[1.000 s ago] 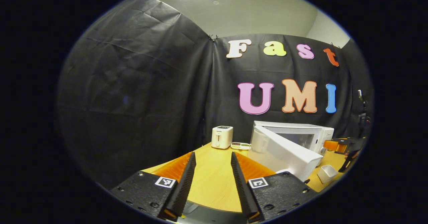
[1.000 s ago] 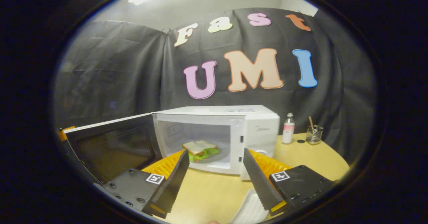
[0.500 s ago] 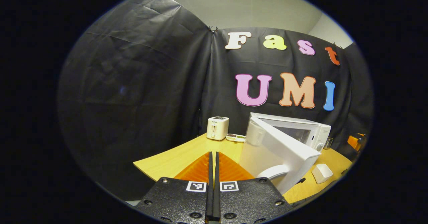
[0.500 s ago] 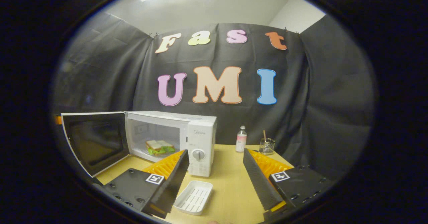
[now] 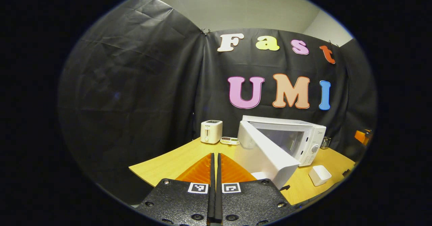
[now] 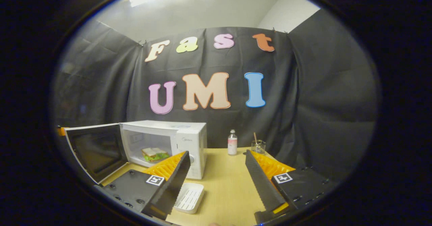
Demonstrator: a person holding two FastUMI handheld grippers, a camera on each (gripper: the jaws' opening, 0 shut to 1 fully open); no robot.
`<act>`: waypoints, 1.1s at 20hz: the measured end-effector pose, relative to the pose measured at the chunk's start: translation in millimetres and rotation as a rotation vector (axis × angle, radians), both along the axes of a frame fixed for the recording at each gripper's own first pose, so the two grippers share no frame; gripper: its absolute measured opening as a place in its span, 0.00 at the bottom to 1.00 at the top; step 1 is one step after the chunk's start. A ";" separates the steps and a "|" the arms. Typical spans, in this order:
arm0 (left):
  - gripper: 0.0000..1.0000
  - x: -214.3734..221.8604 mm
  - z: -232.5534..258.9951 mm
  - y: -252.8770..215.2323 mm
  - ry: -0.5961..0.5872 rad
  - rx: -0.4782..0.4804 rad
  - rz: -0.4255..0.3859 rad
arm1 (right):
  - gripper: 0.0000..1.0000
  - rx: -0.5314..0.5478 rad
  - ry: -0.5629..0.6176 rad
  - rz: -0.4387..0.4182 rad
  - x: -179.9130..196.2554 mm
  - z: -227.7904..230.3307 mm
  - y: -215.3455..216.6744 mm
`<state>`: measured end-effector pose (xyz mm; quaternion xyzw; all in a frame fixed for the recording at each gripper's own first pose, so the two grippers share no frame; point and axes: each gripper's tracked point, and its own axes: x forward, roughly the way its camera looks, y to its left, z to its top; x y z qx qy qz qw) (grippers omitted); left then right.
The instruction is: Open the microwave oven with the left hand, put the food in, and close the microwave oven.
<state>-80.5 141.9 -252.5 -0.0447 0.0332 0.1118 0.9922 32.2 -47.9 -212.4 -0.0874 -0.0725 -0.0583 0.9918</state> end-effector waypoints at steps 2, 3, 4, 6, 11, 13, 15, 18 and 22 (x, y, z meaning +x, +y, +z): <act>0.01 1.8 0.7 -12.1 0.000 0.001 -0.022 | 0.94 0.004 0.005 0.001 -3.8 -0.4 -2.1; 0.01 4.9 0.3 -17.0 0.001 -0.005 -0.032 | 0.94 0.005 0.006 -0.002 -4.2 0.1 -4.2; 0.01 6.4 -3.0 -21.6 0.007 -0.015 -0.041 | 0.94 0.008 0.005 -0.008 -4.4 1.7 -7.0; 0.01 8.0 -4.5 -27.4 0.013 -0.023 -0.044 | 0.94 0.014 0.004 -0.013 -5.6 1.4 -9.3; 0.01 12.7 -6.6 -56.6 0.009 -0.063 -0.093 | 0.94 0.006 0.005 -0.036 -2.3 0.5 -14.5; 0.01 14.1 -5.3 -69.6 0.006 -0.057 -0.116 | 0.94 0.007 0.020 -0.053 1.8 -2.9 -20.2; 0.00 15.2 -3.2 -83.5 0.001 -0.048 -0.141 | 0.94 0.021 0.033 -0.033 -0.2 -6.6 -16.5; 0.00 20.5 -1.9 -100.8 -0.003 -0.034 -0.170 | 1.00 0.042 0.037 0.003 1.5 -4.4 -11.5; 0.01 29.3 -1.5 -125.2 -0.003 -0.026 -0.202 | 0.94 0.058 0.035 0.014 -2.1 -2.6 -15.9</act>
